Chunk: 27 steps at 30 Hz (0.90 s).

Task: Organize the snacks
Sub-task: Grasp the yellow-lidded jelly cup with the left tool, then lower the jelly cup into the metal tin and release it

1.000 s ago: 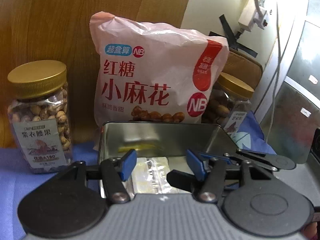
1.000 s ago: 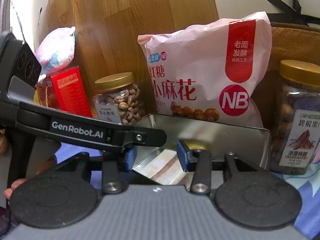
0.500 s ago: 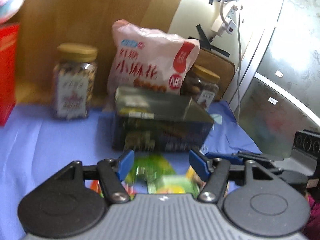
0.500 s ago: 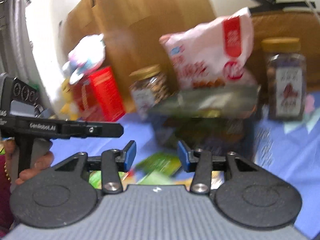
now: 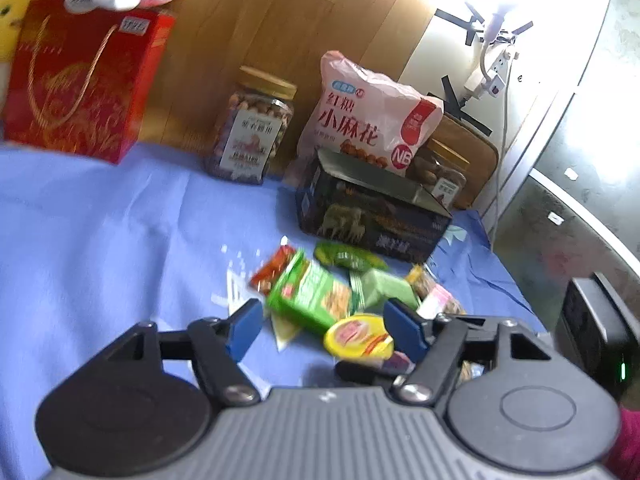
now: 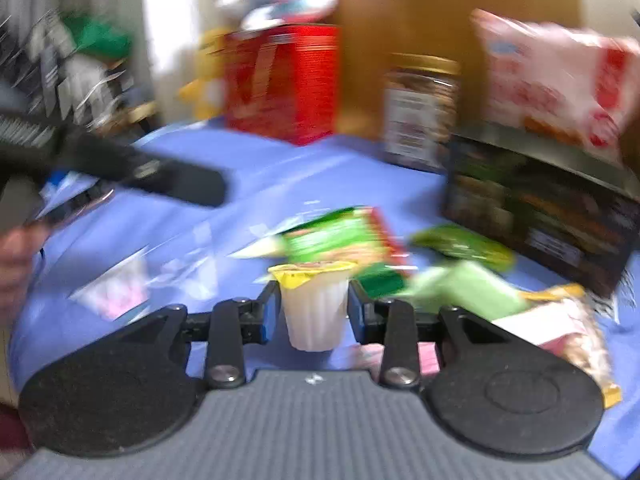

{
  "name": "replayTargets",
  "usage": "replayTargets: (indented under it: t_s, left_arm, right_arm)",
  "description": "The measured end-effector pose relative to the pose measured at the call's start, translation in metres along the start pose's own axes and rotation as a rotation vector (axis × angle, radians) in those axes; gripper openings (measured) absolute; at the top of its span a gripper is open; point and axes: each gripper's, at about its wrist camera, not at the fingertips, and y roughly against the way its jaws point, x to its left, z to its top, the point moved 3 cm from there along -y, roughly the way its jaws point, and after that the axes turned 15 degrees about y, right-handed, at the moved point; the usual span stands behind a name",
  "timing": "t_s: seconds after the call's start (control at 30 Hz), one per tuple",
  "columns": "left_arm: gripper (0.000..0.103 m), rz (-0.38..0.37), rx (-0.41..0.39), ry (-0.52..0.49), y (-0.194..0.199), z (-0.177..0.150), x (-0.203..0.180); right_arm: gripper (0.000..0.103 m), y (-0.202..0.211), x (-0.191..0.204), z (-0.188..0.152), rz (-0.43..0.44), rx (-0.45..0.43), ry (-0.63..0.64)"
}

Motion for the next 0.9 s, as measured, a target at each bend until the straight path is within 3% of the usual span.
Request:
replayTargets:
  t_s: [0.1,0.23,0.43,0.53,0.6,0.67,0.7,0.73,0.9]
  left_arm:
    - [0.069,-0.010,0.033,0.039,0.004,-0.012,0.013]
    - [0.070,-0.050,0.070,0.085,0.006,-0.026,0.022]
    - [0.070,-0.092,0.082,0.070,0.011,-0.036,0.019]
    - [0.064,-0.083,0.094,0.041,0.008,-0.042,0.014]
    - [0.049,-0.069,0.110,0.022,0.002,-0.046,0.011]
    - [0.041,-0.054,0.127,0.014,-0.004,-0.049,0.011]
    - [0.035,-0.041,0.125,0.009,-0.006,-0.050,0.011]
    - [0.032,-0.030,0.122,0.006,-0.007,-0.050,0.011]
    - [0.030,-0.050,0.132,0.033,-0.005,-0.045,0.011]
  right_arm:
    - [0.040,0.000,0.027,-0.003,0.032,-0.001,0.066]
    - [0.043,0.000,0.036,-0.013,0.050,0.000,0.008]
    - [0.050,0.009,0.029,-0.019,0.033,-0.010,-0.085]
    - [0.050,0.018,0.036,-0.023,0.020,-0.019,-0.111]
    - [0.050,0.021,0.034,-0.025,0.024,-0.024,-0.128]
    - [0.049,0.024,0.035,-0.026,0.026,-0.026,-0.136]
    - [0.046,0.024,0.037,-0.027,0.022,-0.026,-0.134]
    - [0.036,0.024,0.038,-0.027,0.024,-0.027,-0.131]
    - [0.036,0.031,0.038,-0.026,0.009,-0.054,-0.146]
